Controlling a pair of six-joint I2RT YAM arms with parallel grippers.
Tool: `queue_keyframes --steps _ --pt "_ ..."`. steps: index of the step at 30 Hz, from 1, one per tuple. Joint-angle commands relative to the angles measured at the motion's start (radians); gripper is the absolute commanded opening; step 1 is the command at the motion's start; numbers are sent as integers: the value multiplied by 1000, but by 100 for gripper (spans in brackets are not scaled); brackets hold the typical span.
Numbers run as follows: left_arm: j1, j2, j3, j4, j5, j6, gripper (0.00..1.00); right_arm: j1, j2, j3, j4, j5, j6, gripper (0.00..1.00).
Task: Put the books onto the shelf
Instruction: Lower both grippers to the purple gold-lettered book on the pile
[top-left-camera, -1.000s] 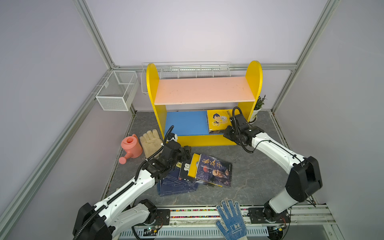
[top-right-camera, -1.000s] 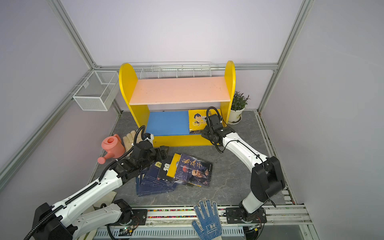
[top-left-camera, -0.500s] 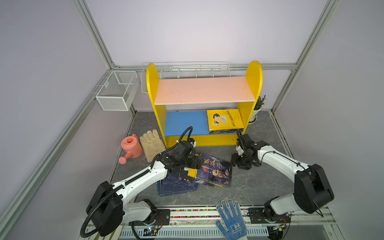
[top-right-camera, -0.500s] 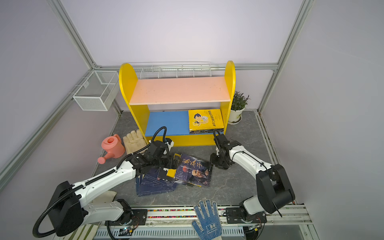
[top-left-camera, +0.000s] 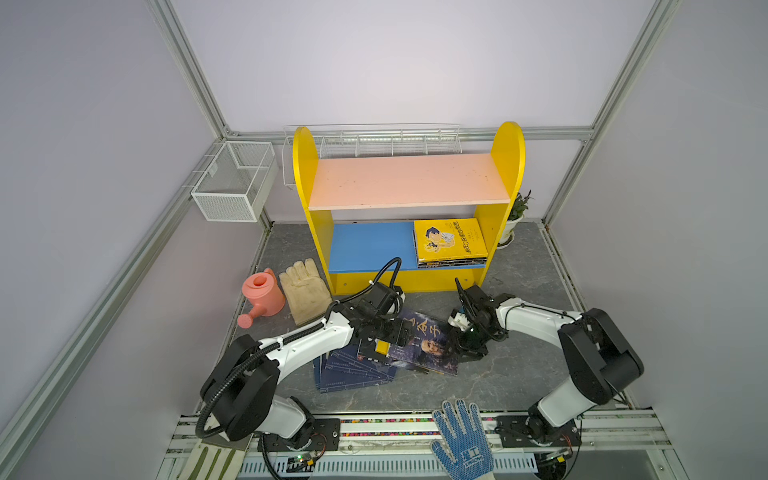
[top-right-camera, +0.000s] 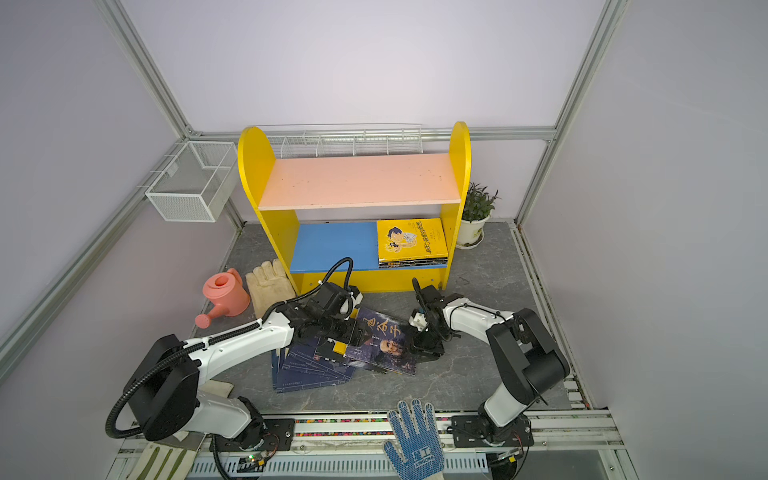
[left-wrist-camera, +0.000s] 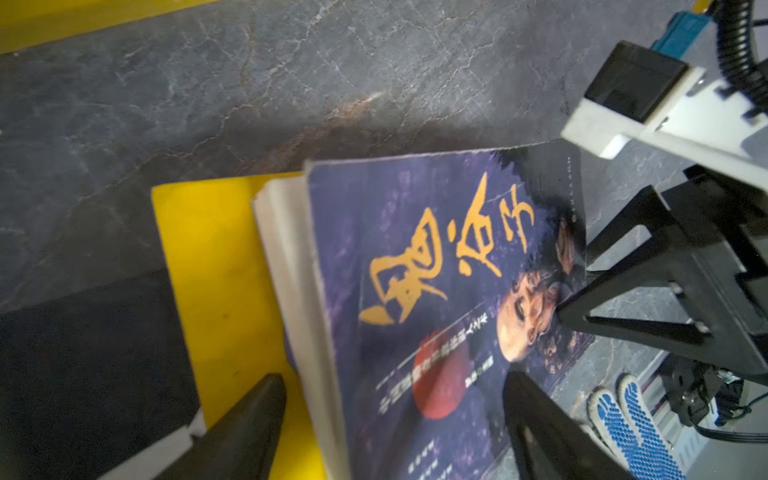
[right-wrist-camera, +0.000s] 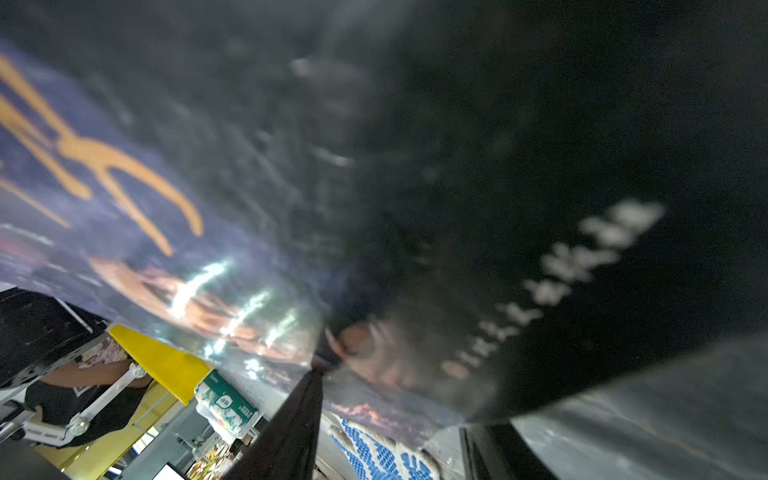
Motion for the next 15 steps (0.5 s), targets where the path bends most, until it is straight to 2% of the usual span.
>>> queue_keyframes --steps 1,4,6,9,11,13,15 --pt "-3 38 -5 -69 5 9 79 25 38 22 100 26 -83 52" --pt "-2 53 -7 -67 -20 -2 73 25 -13 65 113 20 -102 53" --pt "-2 69 4 -80 -45 -12 61 26 -35 91 131 17 -95 53" --pt "1 85 16 -80 -48 -16 37 26 -23 131 135 15 -83 53" --pt "1 85 24 -77 -51 -14 14 25 -7 155 133 16 -83 53" --pt "2 75 30 -80 -63 -14 0 26 -2 173 123 29 -91 53" --pt "2 46 34 -88 -86 -21 0 23 -16 185 111 60 -96 53"
